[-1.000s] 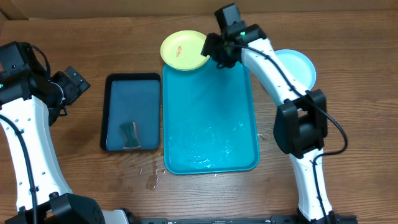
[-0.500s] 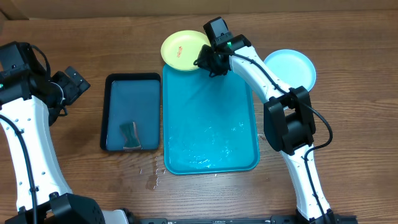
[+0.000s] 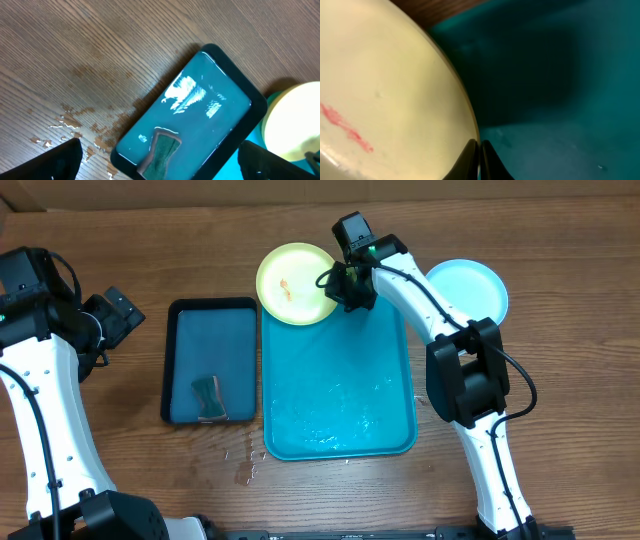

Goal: Clean dirty plates on tray and stack at the side
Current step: 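Grasp the stained yellow plate's rim with the right gripper, drag onto teal tray, then hold the yellow plate's rim with the right gripper on the teal tray, then lower the left gripper onto the sponge on the black tray and grasp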

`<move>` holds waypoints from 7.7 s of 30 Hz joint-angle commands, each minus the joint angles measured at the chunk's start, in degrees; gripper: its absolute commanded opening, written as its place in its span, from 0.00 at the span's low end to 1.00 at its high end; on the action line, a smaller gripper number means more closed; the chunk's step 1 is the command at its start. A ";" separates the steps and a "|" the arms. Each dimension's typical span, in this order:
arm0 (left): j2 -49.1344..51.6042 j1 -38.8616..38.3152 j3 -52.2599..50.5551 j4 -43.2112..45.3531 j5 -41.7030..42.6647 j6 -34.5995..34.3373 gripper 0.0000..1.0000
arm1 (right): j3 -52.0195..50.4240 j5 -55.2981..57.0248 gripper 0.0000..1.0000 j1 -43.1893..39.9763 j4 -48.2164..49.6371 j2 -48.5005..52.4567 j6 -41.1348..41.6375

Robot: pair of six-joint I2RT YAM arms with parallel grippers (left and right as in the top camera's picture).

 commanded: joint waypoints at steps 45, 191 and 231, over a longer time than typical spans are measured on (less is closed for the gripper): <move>-0.39 0.02 0.96 -0.15 0.02 -0.79 1.00 | -1.14 12.37 0.41 -3.17 -13.75 -5.05 -33.75; -0.39 0.02 0.96 -0.15 0.02 -0.79 0.99 | -4.02 -2.01 0.04 -1.01 -25.14 -6.12 -26.58; 2.75 -13.05 -15.67 -2.10 14.86 23.78 0.79 | -4.02 -4.17 0.34 0.37 -23.85 -6.12 -26.14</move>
